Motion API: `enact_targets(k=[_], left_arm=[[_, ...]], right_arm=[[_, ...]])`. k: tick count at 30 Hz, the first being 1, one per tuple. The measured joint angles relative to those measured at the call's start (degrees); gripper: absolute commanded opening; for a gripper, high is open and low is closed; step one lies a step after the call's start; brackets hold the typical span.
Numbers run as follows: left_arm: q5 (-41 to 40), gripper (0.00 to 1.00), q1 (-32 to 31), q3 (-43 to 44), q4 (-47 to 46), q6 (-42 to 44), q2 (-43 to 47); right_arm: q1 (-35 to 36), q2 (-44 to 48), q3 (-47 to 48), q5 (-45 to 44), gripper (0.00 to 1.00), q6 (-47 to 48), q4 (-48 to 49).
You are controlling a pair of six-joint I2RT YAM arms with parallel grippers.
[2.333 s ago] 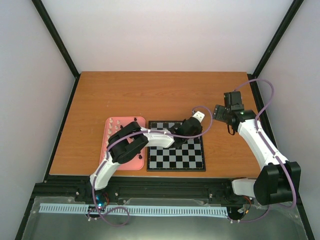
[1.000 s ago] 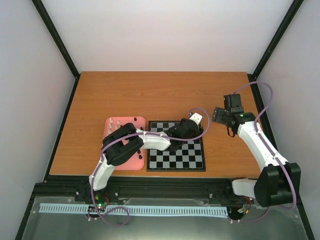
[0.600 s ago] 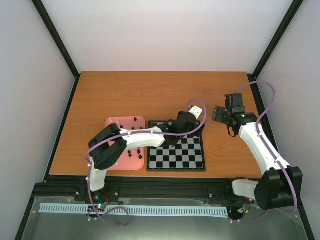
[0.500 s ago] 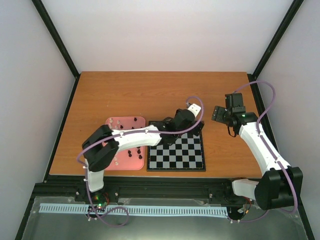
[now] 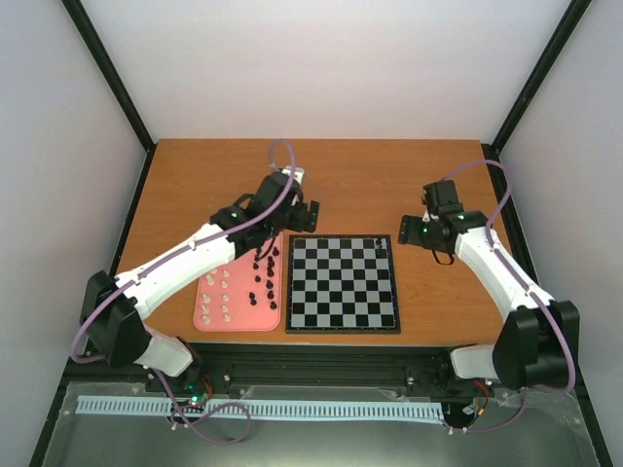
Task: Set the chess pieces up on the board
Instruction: Adjust the chess piece on the chessboard.
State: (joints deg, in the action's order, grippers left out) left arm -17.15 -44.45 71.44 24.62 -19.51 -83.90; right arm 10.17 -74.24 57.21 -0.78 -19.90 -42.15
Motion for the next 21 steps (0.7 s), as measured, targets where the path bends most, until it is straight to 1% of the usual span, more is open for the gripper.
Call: enact_targets(k=[4, 7, 12, 17, 21], left_arm=[[1.1, 1.0, 4.7, -0.2, 4.6, 0.2, 1.6], [1.3, 1.0, 6.4, -1.1, 6.1, 0.3, 2.6], [1.9, 1.0, 7.1, -3.1, 6.7, 0.3, 2.9], [2.4, 1.0, 7.2, -3.5, 6.8, 0.3, 2.1], [2.4, 1.0, 7.2, -3.5, 6.8, 0.3, 1.5]], right_arm=[[3.1, -5.5, 3.1, 0.5, 1.0, 1.0, -2.0], [6.0, -9.8, 6.6, 0.5, 1.0, 2.1, -3.2], [8.5, -16.1, 11.3, 1.3, 1.0, 3.3, -4.3], [8.5, -20.4, 12.3, 2.0, 1.0, 4.2, -5.2], [8.5, -21.9, 12.4, 2.6, 1.0, 5.1, -6.0]])
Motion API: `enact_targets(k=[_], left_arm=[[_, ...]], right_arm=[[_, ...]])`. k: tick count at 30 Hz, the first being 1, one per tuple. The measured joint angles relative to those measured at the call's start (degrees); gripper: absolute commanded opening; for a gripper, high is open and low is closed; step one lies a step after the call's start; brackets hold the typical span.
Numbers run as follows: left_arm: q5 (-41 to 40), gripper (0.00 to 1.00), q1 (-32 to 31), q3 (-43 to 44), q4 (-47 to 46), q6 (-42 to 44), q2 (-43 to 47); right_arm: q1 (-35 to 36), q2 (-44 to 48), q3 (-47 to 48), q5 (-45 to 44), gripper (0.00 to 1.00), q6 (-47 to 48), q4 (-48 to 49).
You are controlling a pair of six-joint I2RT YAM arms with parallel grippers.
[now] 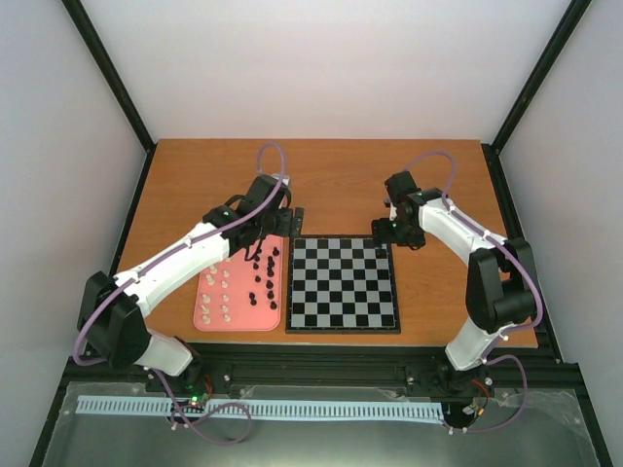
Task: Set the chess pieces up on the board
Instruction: Adjust the chess piece on the chessboard.
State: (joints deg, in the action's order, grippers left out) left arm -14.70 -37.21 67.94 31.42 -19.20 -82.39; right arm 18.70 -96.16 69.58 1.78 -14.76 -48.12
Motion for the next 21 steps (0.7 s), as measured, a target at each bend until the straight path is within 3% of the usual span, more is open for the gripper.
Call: enact_targets(k=[21], left_arm=[[-0.1, 1.0, 0.0, -0.2, 0.0, -0.1, -0.7]], right_arm=[[0.1, -7.5, -0.3, -0.9, 1.0, 0.8, 1.5]])
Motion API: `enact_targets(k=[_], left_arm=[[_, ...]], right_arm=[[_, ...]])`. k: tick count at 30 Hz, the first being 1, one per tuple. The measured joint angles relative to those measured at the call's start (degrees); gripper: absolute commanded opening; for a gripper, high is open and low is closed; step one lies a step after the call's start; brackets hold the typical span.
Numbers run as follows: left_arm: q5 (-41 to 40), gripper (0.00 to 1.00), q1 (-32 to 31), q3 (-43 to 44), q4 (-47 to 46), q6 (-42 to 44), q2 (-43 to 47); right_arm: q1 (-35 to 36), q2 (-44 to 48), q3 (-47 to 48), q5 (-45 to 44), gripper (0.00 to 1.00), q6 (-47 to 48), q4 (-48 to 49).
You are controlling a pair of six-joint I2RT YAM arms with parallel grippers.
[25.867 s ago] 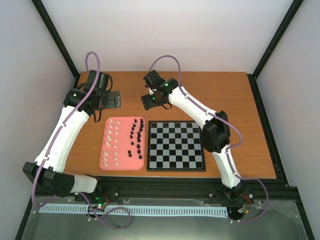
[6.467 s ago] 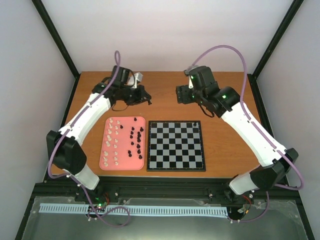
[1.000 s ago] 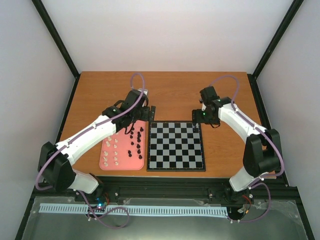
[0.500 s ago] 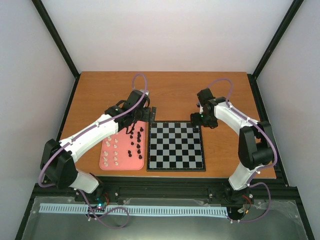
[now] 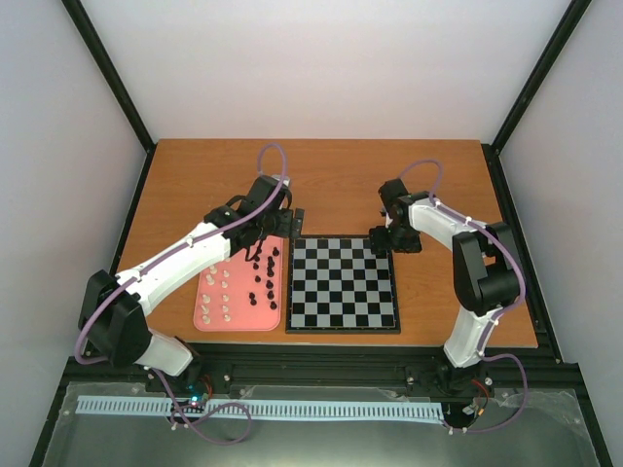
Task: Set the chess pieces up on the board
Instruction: Adjust the chess piece on the chessboard.
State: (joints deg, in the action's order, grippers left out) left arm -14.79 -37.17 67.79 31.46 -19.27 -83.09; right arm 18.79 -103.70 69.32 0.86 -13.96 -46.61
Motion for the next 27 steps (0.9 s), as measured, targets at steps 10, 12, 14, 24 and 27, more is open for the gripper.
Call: enact_targets(k=[10, 12, 14, 24, 27], left_arm=[[0.0, 1.0, 0.0, -0.5, 0.0, 0.0, 0.0], [0.0, 1.0, 0.0, -0.5, 0.0, 0.0, 0.0], [0.0, 1.0, 0.0, -0.5, 0.0, 0.0, 0.0], [-0.1, 1.0, 0.0, -0.6, 0.0, 0.0, 0.0], [-0.2, 1.0, 0.0, -0.6, 0.0, 0.0, 0.0]], right_arm=[[0.0, -0.6, 0.5, -2.2, 1.0, 0.0, 0.3], [0.0, -0.6, 0.5, -2.6, 1.0, 0.0, 0.3], [0.0, -0.6, 0.5, -2.9, 1.0, 0.0, 0.3], [0.0, -0.7, 0.5, -4.1, 1.0, 0.0, 0.3], [0.0, -0.7, 0.6, -4.3, 1.0, 0.0, 0.3]])
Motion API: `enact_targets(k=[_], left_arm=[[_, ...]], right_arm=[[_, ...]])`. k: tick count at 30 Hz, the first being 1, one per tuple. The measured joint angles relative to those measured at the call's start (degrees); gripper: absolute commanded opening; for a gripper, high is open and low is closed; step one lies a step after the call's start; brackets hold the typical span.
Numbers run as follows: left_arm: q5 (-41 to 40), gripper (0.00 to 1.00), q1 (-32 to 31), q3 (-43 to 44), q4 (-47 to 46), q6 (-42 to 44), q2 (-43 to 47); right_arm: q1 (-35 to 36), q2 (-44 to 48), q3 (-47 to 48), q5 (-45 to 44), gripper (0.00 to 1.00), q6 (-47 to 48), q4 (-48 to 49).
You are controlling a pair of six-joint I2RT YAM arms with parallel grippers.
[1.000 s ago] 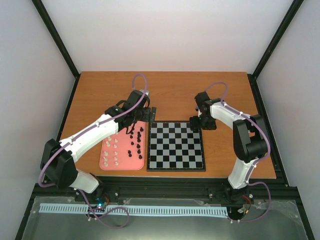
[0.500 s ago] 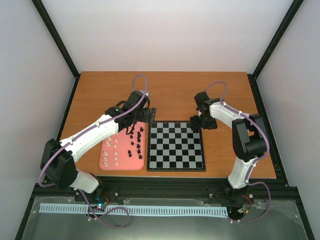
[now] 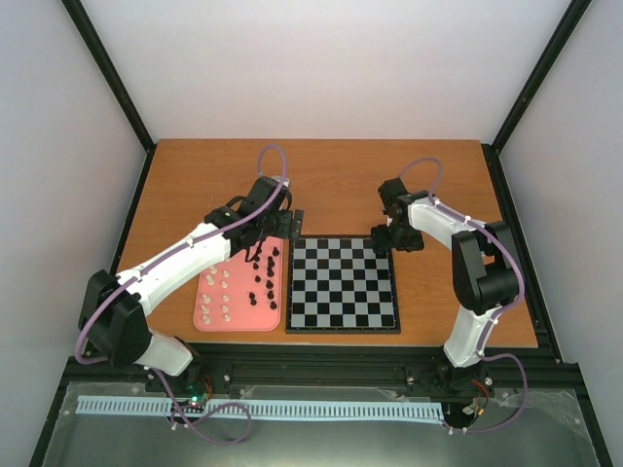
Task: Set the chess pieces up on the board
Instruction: Adjust the chess piece on the chessboard, then pick up the chess piece from the storage box.
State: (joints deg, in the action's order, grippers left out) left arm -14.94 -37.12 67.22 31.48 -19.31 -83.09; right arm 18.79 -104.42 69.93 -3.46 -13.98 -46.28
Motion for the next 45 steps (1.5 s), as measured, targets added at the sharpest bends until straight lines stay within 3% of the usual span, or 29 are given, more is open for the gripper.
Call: enact_targets(k=[11, 20, 24, 30, 34, 41, 45], left_arm=[[0.0, 1.0, 0.0, -0.2, 0.1, -0.2, 0.0], [0.9, 1.0, 0.6, 0.5, 3.0, -1.6, -0.5], [3.6, 1.0, 4.4, 2.0, 5.5, -4.4, -0.4], [6.9, 1.0, 15.8, 7.7, 11.9, -7.7, 2.2], [6.9, 1.0, 20.8, 12.3, 15.5, -8.0, 4.8], [6.6, 1.0, 21.2, 12.2, 19.0, -8.2, 10.3], [6.6, 1.0, 21.2, 10.9, 19.5, -8.6, 12.2]], right_arm=[[0.0, 1.3, 0.6, 3.0, 1.0, 1.0, -0.3], [1.0, 6.0, 8.1, 4.8, 1.0, 1.6, -2.0], [4.2, 5.7, 13.0, 4.8, 1.0, 1.6, -4.5], [10.4, 1.8, 22.6, 5.9, 0.99, 0.6, -6.7], [14.9, -4.0, 30.3, 5.9, 0.91, 0.3, -8.7], [23.6, -16.1, 44.1, 8.0, 0.77, -0.5, -11.3], [27.1, -23.0, 51.2, 9.7, 0.63, -0.7, -13.2]])
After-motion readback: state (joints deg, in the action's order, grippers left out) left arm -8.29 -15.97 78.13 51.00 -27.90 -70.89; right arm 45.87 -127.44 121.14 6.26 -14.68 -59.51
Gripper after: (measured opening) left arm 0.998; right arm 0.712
